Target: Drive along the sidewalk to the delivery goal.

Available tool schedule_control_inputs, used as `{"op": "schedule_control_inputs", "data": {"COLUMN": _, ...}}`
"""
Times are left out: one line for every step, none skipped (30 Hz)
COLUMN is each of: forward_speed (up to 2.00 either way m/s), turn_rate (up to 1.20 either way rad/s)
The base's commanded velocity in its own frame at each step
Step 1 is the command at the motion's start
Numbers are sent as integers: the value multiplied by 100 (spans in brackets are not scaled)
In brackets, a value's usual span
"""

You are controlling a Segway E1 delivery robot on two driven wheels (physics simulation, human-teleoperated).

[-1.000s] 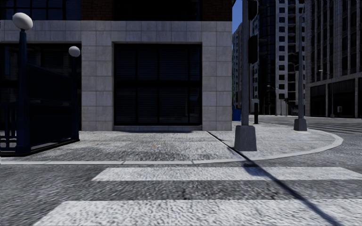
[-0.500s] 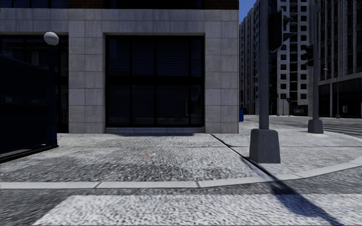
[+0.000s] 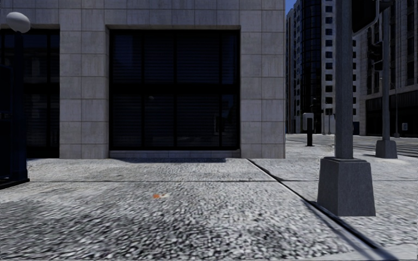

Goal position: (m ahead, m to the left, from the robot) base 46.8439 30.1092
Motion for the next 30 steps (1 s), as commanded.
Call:
{"op": "schedule_control_inputs", "data": {"forward_speed": 173, "turn_rate": 0}}
{"op": "schedule_control_inputs", "data": {"forward_speed": 173, "turn_rate": 0}}
{"op": "schedule_control_inputs", "data": {"forward_speed": 173, "turn_rate": 0}}
{"op": "schedule_control_inputs", "data": {"forward_speed": 172, "turn_rate": 0}}
{"op": "schedule_control_inputs", "data": {"forward_speed": 172, "turn_rate": 0}}
{"op": "schedule_control_inputs", "data": {"forward_speed": 172, "turn_rate": 0}}
{"op": "schedule_control_inputs", "data": {"forward_speed": 170, "turn_rate": -3}}
{"op": "schedule_control_inputs", "data": {"forward_speed": 164, "turn_rate": -6}}
{"op": "schedule_control_inputs", "data": {"forward_speed": 164, "turn_rate": -6}}
{"op": "schedule_control_inputs", "data": {"forward_speed": 158, "turn_rate": -7}}
{"op": "schedule_control_inputs", "data": {"forward_speed": 155, "turn_rate": -8}}
{"op": "schedule_control_inputs", "data": {"forward_speed": 153, "turn_rate": -10}}
{"op": "schedule_control_inputs", "data": {"forward_speed": 153, "turn_rate": -10}}
{"op": "schedule_control_inputs", "data": {"forward_speed": 151, "turn_rate": -11}}
{"op": "schedule_control_inputs", "data": {"forward_speed": 151, "turn_rate": -15}}
{"op": "schedule_control_inputs", "data": {"forward_speed": 150, "turn_rate": -18}}
{"op": "schedule_control_inputs", "data": {"forward_speed": 150, "turn_rate": -18}}
{"op": "schedule_control_inputs", "data": {"forward_speed": 149, "turn_rate": -20}}
{"op": "schedule_control_inputs", "data": {"forward_speed": 147, "turn_rate": -27}}
{"op": "schedule_control_inputs", "data": {"forward_speed": 144, "turn_rate": -31}}
{"op": "schedule_control_inputs", "data": {"forward_speed": 144, "turn_rate": -31}}
{"op": "schedule_control_inputs", "data": {"forward_speed": 138, "turn_rate": -40}}
{"op": "schedule_control_inputs", "data": {"forward_speed": 132, "turn_rate": -54}}
{"op": "schedule_control_inputs", "data": {"forward_speed": 131, "turn_rate": -62}}
{"op": "schedule_control_inputs", "data": {"forward_speed": 131, "turn_rate": -62}}
{"op": "schedule_control_inputs", "data": {"forward_speed": 130, "turn_rate": -70}}
{"op": "schedule_control_inputs", "data": {"forward_speed": 129, "turn_rate": -73}}
{"op": "schedule_control_inputs", "data": {"forward_speed": 129, "turn_rate": -73}}
{"op": "schedule_control_inputs", "data": {"forward_speed": 129, "turn_rate": -74}}
{"op": "schedule_control_inputs", "data": {"forward_speed": 129, "turn_rate": -74}}
